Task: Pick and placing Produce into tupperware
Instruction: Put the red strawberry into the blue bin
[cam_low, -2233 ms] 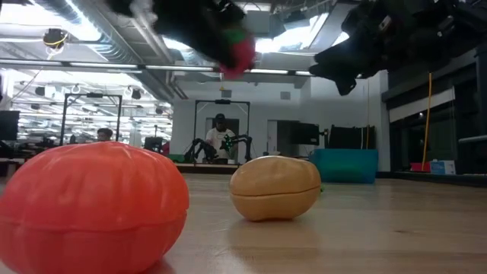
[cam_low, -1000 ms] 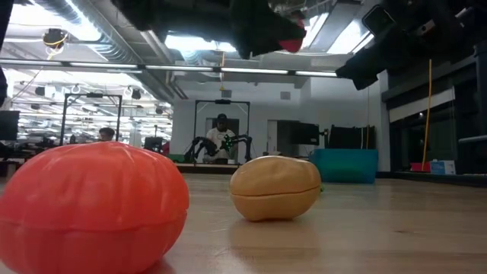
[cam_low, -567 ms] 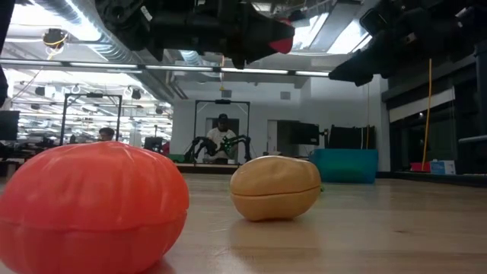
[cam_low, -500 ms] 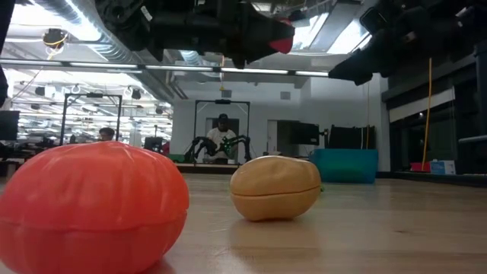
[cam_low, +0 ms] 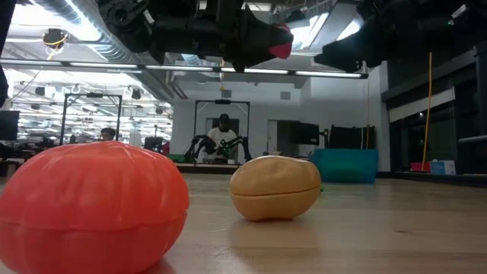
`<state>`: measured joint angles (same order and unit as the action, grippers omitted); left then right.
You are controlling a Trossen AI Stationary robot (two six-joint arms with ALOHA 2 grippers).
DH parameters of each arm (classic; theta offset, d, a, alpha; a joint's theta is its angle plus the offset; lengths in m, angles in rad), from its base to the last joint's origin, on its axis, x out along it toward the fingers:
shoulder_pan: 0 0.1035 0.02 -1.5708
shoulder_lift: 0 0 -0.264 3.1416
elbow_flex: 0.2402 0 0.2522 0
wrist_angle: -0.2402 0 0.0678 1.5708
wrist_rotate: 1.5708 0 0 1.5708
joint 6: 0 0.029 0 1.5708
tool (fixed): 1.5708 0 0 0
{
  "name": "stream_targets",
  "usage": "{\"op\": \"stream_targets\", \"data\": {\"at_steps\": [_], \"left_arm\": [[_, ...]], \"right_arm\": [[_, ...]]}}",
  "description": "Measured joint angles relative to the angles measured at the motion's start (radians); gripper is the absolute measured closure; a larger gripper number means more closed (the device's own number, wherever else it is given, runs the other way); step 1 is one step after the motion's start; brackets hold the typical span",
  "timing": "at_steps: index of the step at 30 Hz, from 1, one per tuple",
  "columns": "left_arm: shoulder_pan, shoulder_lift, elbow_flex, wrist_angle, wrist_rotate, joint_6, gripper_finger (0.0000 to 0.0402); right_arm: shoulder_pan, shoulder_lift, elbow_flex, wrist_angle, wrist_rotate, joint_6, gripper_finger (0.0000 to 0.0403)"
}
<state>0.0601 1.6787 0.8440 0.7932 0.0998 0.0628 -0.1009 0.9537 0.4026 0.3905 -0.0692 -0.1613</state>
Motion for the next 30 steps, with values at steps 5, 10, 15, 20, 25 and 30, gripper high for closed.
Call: {"op": "stream_targets", "data": {"at_steps": [5,10,15,20,25,30], "left_arm": [[0.001,0.0,0.0,0.0,0.0,0.0,0.0225],[0.001,0.0,0.0,-0.001,-0.003,0.0,0.0225],[0.001,0.0,0.0,-0.007,-0.003,-0.001,0.0225],[0.001,0.0,0.0,-0.008,-0.004,0.0,0.0223],[0.002,0.0,0.0,-0.016,-0.004,0.0,0.0226],[0.003,0.0,0.0,-0.023,-0.004,0.019,0.0226]], "right_arm": [[0.005,0.088,0.03,0.034,-0.001,0.001,0.0146],[0.025,0.174,0.079,0.035,-0.002,-0.004,0.0146],[0.027,0.208,0.107,0.037,-0.002,-0.001,0.0146],[0.027,0.211,0.111,0.037,-0.002,0.0,0.0146],[0.027,0.211,0.111,0.035,-0.002,0.001,0.0146],[0.027,0.211,0.111,0.034,-0.002,0.002,0.0146]]}}
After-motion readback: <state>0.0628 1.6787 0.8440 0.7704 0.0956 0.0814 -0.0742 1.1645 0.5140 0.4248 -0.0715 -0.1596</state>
